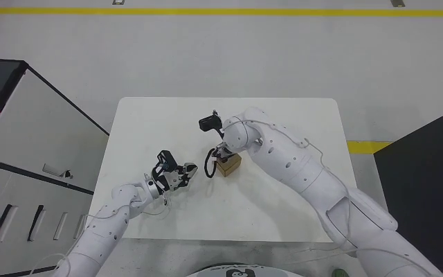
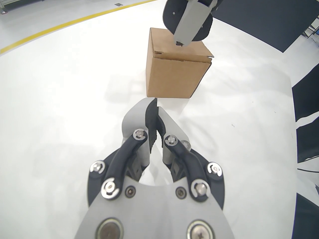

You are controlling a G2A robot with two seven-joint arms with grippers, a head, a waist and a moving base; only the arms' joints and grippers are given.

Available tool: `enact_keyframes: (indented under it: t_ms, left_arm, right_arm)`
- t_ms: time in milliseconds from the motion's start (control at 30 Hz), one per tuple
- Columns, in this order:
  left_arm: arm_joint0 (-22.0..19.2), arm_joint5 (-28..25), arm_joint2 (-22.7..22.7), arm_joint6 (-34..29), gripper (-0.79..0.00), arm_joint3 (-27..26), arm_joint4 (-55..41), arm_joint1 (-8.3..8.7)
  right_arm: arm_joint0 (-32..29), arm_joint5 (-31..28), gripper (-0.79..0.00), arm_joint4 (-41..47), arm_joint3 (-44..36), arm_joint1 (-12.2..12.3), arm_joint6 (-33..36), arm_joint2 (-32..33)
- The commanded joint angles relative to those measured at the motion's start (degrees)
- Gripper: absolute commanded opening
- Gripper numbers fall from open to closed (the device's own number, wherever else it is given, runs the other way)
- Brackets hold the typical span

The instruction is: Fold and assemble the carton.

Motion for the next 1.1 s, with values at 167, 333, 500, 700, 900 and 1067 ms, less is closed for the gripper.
enact_keyframes:
  t_ms: [167, 333, 500, 700, 900, 1067]
  left_arm:
    - [0.09, 0.23, -0.04, 0.16, -0.785, 0.06, -0.05, 0.02]
    - [0.25, 0.44, -0.09, 0.13, -0.785, 0.02, -0.02, 0.04]
    - [0.36, 0.58, -0.12, 0.01, -0.785, -0.09, -0.19, 0.04]
    - [0.38, 0.68, -0.07, -0.11, -0.785, -0.21, -0.15, 0.05]
    - [0.32, 0.69, 0.05, -0.01, -0.785, -0.27, 0.06, 0.04]
    - [0.31, 0.76, 0.11, -0.15, -0.785, -0.22, -0.08, 0.02]
  right_arm:
    - [-0.94, 0.36, -0.785, 0.54, 0.01, 0.08, -2.72, 1.36]
    - [-0.87, -0.21, -0.785, 2.19, 1.52, -0.53, -4.19, 0.96]
    - [-0.21, -0.72, -0.785, 2.56, 3.55, -1.22, -4.61, -0.11]
    - [0.28, -1.18, -0.785, 2.7, 5.39, -1.74, -4.42, -0.8]
    - [0.34, -1.39, -0.785, 2.74, 6.33, -2.02, -4.15, -1.02]
    - [0.38, -1.45, -0.785, 2.67, 5.96, -2.03, -3.89, -0.66]
